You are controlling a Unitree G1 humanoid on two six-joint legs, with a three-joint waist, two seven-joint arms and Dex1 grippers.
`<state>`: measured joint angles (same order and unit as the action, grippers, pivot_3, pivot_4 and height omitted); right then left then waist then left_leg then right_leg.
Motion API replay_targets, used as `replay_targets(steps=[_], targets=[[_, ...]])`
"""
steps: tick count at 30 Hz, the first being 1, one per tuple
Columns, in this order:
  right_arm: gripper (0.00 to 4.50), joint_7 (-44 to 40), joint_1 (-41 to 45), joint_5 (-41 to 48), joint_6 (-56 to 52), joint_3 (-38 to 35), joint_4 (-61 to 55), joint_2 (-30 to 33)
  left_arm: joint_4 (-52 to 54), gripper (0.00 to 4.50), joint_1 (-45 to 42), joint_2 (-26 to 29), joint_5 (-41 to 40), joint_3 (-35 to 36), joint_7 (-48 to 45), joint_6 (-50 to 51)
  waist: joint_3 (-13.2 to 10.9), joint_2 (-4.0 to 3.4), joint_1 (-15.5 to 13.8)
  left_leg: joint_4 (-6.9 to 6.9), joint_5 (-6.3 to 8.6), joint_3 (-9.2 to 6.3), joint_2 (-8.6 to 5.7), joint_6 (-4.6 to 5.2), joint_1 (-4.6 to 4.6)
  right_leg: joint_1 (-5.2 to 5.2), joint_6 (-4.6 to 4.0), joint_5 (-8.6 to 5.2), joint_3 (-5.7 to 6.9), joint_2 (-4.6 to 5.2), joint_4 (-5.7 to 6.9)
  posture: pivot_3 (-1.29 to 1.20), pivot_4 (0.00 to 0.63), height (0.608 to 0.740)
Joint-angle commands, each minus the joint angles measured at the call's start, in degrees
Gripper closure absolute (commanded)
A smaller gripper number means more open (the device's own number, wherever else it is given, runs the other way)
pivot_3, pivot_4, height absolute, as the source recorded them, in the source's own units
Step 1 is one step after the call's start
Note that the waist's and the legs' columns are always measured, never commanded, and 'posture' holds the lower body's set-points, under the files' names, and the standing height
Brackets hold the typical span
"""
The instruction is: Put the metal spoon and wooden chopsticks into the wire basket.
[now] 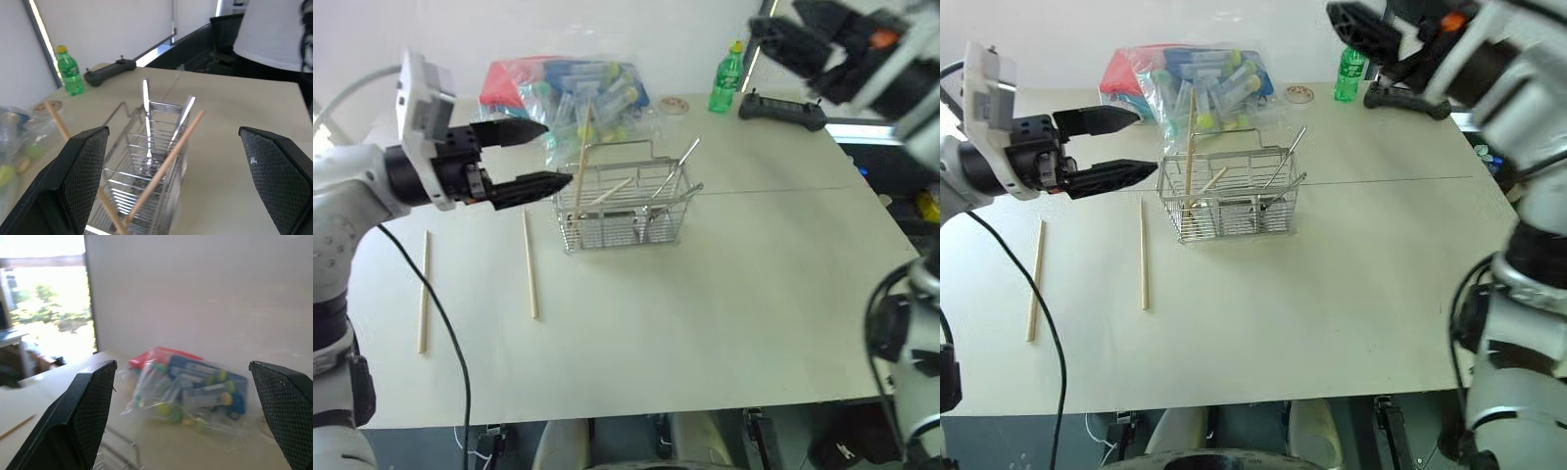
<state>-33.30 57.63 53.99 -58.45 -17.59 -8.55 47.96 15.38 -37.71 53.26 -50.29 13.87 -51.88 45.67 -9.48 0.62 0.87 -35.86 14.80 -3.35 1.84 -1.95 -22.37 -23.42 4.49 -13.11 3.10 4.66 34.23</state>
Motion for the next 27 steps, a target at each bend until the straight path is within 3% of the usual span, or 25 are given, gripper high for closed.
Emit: replay_targets(steps=[1,6,11,17,27], targets=[[0.06,-13.9,-1.1,5.8,-3.9,0.2,-2.5,7.1,-1.8,0.00,0.4,2.2,2.0,4.9,3.0,-0.3,0.0,-0.05,0.1,0.00,0.00,0.03,0.00,0.00,0.00,-0.01,0.00,0.00,-0.01,0.00,0.00,0.00,0.150,0.701],[0.06,-26.0,-9.4,3.5,-1.2,4.1,-9.8,15.3,-7.4,0.00,1.5,7.2,7.0,5.3,6.3,2.4,0.0,-0.02,-0.1,-0.04,0.01,0.05,0.01,-0.01,0.01,-0.01,0.01,-0.01,-0.02,0.02,0.01,0.00,0.150,0.701],[0.06,-24.8,-13.3,3.8,-0.7,3.1,-12.2,14.3,-19.9,0.00,1.5,13.1,16.7,1.5,14.0,9.9,-0.1,-0.03,-0.1,-0.17,-0.01,0.11,0.01,-0.07,0.01,-0.02,0.10,-0.07,-0.04,0.06,0.01,0.00,0.150,0.701],[0.06,-20.7,-13.7,4.6,-1.3,2.8,-12.7,12.4,-33.3,0.00,-1.6,8.5,25.4,-3.6,22.4,14.2,0.0,0.10,-0.6,-0.15,-0.06,0.11,0.01,-0.19,0.00,-0.03,0.02,-0.02,-0.03,0.09,0.03,0.00,0.150,0.701],[0.06,-11.6,-14.3,7.2,-3.3,1.4,-14.0,9.8,-62.9,0.00,-18.1,-1.5,37.6,-11.3,26.8,9.8,0.0,0.50,-1.5,-0.13,-0.08,0.13,-0.01,-0.23,-0.08,-0.06,0.17,0.18,-0.02,0.09,0.05,0.00,0.150,0.701]])
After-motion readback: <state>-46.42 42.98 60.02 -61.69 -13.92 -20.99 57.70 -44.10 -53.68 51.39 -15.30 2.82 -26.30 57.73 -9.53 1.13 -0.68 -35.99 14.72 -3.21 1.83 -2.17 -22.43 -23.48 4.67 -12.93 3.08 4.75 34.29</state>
